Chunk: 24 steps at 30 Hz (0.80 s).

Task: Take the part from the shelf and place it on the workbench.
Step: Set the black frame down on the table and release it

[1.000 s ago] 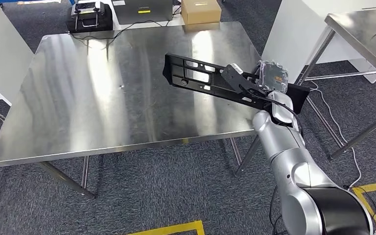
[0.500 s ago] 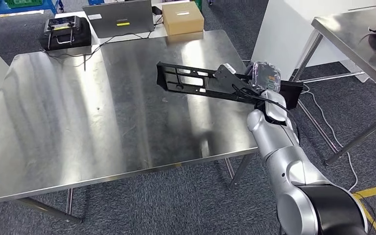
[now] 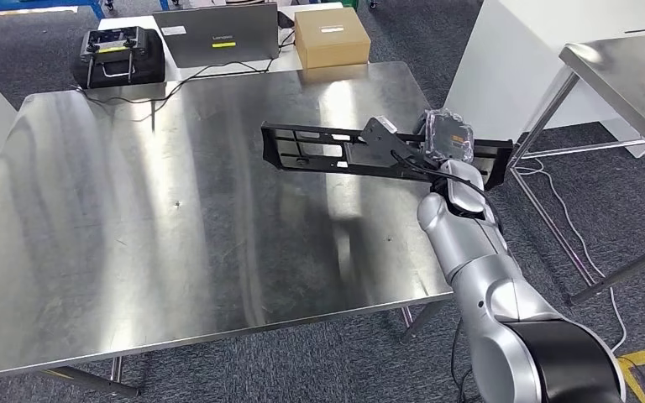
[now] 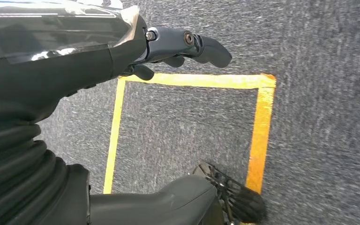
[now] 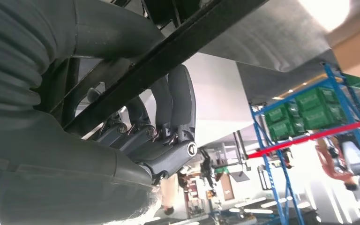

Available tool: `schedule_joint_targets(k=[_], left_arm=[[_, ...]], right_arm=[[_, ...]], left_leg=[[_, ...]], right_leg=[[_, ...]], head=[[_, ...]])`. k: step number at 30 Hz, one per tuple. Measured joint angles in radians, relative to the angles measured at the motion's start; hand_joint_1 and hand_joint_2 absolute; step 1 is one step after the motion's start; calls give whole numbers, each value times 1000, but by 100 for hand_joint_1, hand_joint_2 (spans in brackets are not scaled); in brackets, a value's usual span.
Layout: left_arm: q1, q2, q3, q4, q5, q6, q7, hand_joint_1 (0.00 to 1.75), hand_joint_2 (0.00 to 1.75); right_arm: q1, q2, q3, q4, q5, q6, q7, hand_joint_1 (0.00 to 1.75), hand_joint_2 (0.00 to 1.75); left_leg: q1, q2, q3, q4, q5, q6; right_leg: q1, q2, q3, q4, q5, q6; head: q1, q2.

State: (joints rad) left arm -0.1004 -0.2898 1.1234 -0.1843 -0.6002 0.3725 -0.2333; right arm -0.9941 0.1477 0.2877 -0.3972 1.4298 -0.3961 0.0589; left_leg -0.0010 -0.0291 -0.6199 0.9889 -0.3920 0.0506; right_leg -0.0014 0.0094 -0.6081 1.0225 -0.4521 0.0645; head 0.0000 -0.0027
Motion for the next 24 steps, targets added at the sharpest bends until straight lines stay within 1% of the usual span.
schedule_joint_targets(k=[1,2,3,5,7,11,14,24], left_arm=[[0,0,0,0,0,-1,0,0,175],[0,0,1,0,0,-1,-1,0,175],[0,0,1,0,0,-2,-1,0,175],[1,0,2,0,0,-2,-1,0,175],[1,0,3,0,0,-3,-4,0,175],[1,1,5,0,2,-14,-18,0,175],[1,1,6,0,4,-18,-25,0,175],[1,1,12,0,13,-11,-12,0,175]], right_arm=[[-1,2,0,0,0,0,0,175,175],[-1,3,0,0,0,0,0,175,175],[-1,5,0,0,0,0,0,175,175],[-1,7,0,0,0,0,0,175,175],[-2,8,0,0,0,1,0,175,175],[-2,8,0,0,0,2,0,0,0],[-2,8,0,0,1,5,0,0,0],[-2,9,0,2,7,12,0,0,0]], left_leg=[[-3,-1,3,2,-5,-3],[-5,-3,5,4,-10,-2],[-5,-3,5,5,-13,0],[-3,-2,6,6,-16,4],[0,1,7,5,-17,-1],[3,4,9,4,-17,-8],[3,4,9,3,-17,-9],[-1,3,9,3,-17,-9]], right_leg=[[1,0,15,-38,24,-8],[1,0,22,-52,34,-16],[-1,0,24,-54,36,-22],[-1,1,26,-54,35,-26],[2,3,26,-54,34,-30],[5,5,25,-53,33,-34],[5,5,25,-52,32,-36],[5,4,26,-52,32,-36]], head=[[0,0],[-1,0],[-1,0],[-1,0],[-1,0],[-1,0],[-1,0],[0,0]])
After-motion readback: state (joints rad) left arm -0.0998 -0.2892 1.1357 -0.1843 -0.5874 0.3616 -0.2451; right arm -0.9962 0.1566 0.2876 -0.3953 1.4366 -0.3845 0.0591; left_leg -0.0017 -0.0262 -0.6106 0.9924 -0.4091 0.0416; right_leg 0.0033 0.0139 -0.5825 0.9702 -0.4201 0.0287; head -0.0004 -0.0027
